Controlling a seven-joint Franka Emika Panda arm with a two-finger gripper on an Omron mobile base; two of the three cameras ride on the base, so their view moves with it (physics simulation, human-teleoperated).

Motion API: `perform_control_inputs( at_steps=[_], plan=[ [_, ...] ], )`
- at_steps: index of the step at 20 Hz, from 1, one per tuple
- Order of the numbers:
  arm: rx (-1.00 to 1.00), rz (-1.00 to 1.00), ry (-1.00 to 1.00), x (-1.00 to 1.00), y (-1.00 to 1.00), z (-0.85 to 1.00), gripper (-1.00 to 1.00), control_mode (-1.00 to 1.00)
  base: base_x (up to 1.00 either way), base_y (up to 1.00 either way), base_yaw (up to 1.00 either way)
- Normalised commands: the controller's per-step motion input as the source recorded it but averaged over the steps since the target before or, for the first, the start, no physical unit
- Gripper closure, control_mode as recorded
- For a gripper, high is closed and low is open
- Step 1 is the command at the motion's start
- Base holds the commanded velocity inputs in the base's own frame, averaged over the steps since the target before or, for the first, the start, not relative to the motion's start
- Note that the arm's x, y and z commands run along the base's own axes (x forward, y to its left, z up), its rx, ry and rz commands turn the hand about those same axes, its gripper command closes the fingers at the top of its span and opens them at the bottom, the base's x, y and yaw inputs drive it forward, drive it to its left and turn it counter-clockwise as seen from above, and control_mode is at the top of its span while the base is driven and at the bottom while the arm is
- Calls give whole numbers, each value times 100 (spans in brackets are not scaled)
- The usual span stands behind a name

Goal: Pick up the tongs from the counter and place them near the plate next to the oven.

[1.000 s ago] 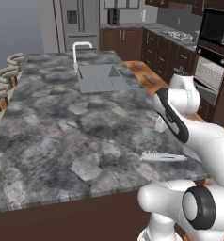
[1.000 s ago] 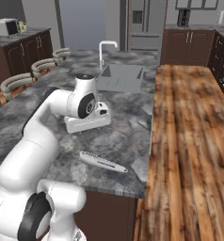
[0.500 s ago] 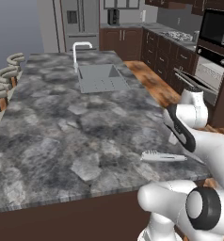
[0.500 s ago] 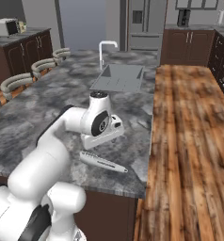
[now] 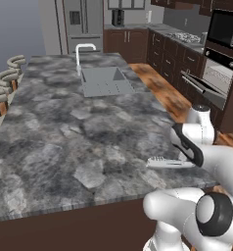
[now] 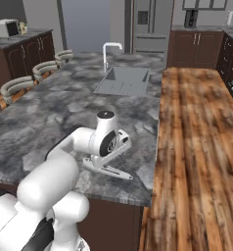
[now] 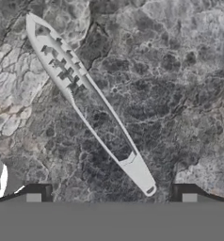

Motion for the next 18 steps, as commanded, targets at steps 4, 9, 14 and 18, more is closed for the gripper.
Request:
perform_control_inputs(
  at_steps=[4,9,14,18],
  plan=[
    [-13,0,0,6,-3,-44,-100,-100,0,0,0],
    [0,3,1,6,0,-32,-100,-100,0,0,0],
    [0,0,1,27,0,-27,-100,-100,0,0,0],
    [0,2,1,27,0,-13,-100,-100,0,0,0]
  ],
)
